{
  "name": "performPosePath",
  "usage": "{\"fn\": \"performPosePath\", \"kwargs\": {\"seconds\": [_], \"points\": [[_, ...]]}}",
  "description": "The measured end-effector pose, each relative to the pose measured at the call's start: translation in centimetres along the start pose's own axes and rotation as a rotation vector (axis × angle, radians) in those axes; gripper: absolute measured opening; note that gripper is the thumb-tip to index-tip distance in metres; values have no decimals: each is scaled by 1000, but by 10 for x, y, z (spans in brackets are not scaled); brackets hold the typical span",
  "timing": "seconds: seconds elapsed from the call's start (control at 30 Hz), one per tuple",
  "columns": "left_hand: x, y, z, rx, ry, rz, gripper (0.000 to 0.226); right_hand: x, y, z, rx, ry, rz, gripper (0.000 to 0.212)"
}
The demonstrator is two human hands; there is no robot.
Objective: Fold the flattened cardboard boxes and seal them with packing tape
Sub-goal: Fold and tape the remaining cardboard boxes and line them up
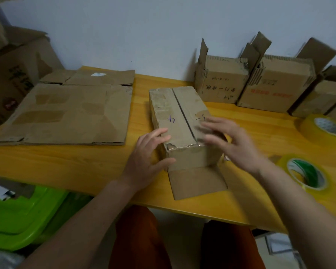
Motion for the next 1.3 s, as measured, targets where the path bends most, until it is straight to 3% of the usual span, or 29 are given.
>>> {"fn": "performPosePath", "kwargs": {"seconds": [0.07,0.23,0.43,0.8,0.97,1.03,1.13,1.2,1.23,1.3], "points": [[2,1,1,24,18,-9,61,-7,27,-23,71,160,108,29],[8,1,8,29,57,6,52,-15,57,-24,238,-80,156,38],[16,-2,-4,-100,66,-39,44,-7,54,-15,377,-77,68,44],[26,-4,-4,40,87,-46,61,11,53,12,142,-63,-38,57],[28,-5,0,143,98,-13,70,19,50,7,230,-116,25,45],[30,-3,4,159,115,-67,74,21,48,12,204,-64,45,49],[31,3,6,136,123,-169,78,15,48,18,238,-51,118,74],[33,11,4,125,144,-239,68,1,57,17,291,-58,161,72],[35,17,3,173,172,-244,62,-7,66,15,205,-42,182,58],[43,35,6,341,206,-178,51,-22,81,12,-232,-79,176,37]]}}
Point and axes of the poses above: each hand's wrist, its own x-axis towards the middle knuckle, its own z-axis out of the palm, y = z × x, the point moved 1 cm from there along x, towards the middle knuckle, and after that the axes turned 6 degrees about -x, right-handed, at the moved point
